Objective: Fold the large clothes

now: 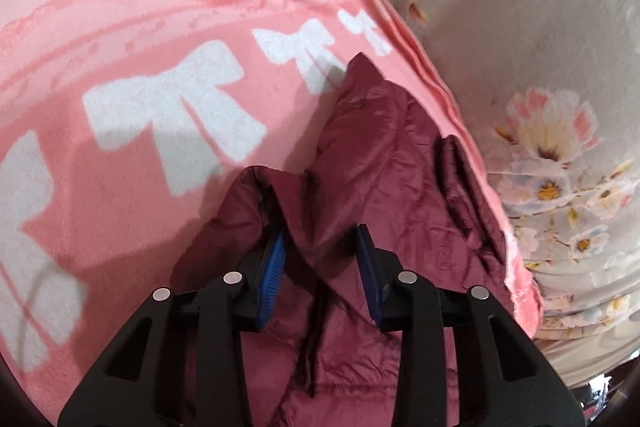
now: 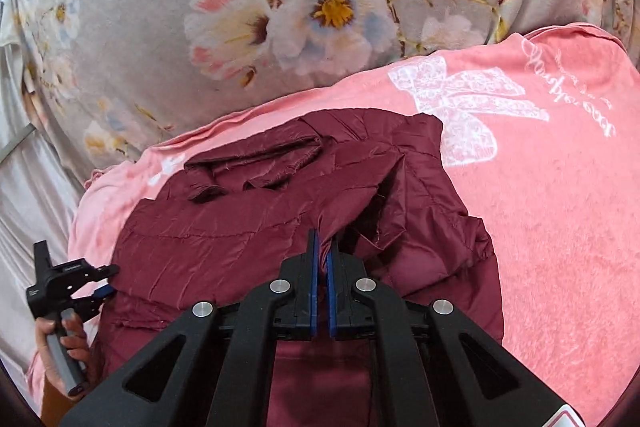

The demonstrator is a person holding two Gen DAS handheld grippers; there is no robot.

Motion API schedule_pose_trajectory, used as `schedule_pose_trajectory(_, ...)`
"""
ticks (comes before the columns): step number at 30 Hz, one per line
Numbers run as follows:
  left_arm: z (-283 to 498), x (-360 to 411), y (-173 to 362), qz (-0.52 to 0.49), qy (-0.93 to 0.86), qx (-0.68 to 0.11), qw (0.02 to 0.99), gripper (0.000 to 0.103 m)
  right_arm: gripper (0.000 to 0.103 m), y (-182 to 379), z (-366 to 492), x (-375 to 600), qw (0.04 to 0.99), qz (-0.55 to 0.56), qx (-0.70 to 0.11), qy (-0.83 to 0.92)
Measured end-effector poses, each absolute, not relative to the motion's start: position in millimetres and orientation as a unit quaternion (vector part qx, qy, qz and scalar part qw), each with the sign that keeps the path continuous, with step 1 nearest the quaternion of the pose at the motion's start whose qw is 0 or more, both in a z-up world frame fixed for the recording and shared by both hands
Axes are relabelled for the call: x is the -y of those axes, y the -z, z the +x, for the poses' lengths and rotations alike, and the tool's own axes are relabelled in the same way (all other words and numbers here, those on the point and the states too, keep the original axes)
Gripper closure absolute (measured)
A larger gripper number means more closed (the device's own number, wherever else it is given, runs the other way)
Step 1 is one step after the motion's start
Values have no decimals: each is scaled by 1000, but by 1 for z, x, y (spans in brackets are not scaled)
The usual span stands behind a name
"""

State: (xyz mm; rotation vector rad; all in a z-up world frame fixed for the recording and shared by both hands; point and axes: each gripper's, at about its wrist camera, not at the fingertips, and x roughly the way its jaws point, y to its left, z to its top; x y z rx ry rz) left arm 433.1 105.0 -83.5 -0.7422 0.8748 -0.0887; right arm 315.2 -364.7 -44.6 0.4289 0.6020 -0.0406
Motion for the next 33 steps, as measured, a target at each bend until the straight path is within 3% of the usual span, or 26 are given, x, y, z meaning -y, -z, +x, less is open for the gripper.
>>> schedule_pose_trajectory(3,437,-109,80,-345,22,-402,848,76,100,39,309,371,936,210,-281,22)
schedule_pose_trajectory(4,438,-110,77,-338,18,-398,853,91,100,42,310,373,934,210,-287,26)
schedule_pose_trajectory(5,438,-109,75,-325,10,-397,858,98,100,47,312,375,931,210,-297,31)
schedule_pose_trajectory(8,438,-106,78,-295,-3,-402,867,103,100,78,324,382,909,219,-352,47)
schedule_pose_trajectory(17,436,-89,92,-223,-34,-410,884,103,101,102,333,373,889,194,-406,80)
schedule_pose_trajectory(20,434,-85,89,-200,-44,-409,889,101,91,97,322,374,890,201,-401,87)
schedule_pose_trajectory(24,413,-88,67,-164,-62,-380,908,98,79,77,289,374,903,204,-356,127)
schedule_pose_trajectory(33,430,-69,-9,-157,-36,-313,936,94,83,31,324,286,943,130,-307,17)
